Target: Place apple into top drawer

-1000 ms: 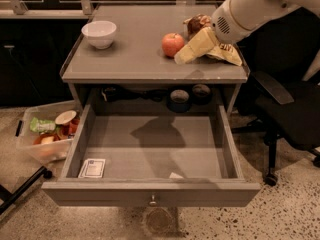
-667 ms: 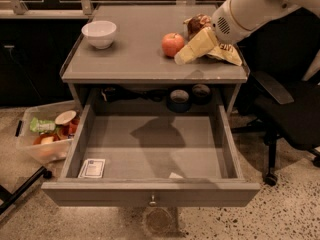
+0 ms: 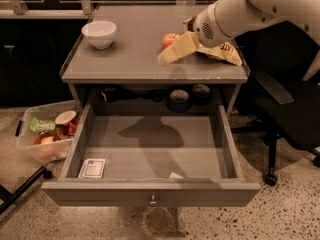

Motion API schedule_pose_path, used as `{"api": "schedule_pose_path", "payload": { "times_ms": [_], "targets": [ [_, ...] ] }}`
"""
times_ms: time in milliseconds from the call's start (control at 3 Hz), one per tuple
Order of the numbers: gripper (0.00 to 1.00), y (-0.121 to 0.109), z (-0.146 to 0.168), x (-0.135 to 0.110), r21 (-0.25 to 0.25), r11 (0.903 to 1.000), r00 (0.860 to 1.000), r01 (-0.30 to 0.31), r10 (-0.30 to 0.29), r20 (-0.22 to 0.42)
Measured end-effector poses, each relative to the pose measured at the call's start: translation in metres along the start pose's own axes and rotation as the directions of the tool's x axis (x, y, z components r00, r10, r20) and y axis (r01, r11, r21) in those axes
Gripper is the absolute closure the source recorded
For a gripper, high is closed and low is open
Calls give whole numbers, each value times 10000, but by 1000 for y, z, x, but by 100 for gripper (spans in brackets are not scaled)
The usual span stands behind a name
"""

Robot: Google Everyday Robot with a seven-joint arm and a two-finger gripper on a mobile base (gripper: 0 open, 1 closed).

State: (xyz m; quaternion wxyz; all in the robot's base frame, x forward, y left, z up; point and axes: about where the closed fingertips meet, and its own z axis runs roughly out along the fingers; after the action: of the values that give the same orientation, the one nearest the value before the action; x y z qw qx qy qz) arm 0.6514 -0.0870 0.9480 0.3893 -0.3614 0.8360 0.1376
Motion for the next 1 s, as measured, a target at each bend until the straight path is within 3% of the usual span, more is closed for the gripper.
{"api": "schedule_pose_path", "payload": {
  "times_ms": [667,1000],
  "targets": [
    [0,24,36,-36,-437,9913,9856,1239,-1178,1216],
    [0,20,64,-47,-254,9912,9836,1297,-1254,1294]
  ]
}}
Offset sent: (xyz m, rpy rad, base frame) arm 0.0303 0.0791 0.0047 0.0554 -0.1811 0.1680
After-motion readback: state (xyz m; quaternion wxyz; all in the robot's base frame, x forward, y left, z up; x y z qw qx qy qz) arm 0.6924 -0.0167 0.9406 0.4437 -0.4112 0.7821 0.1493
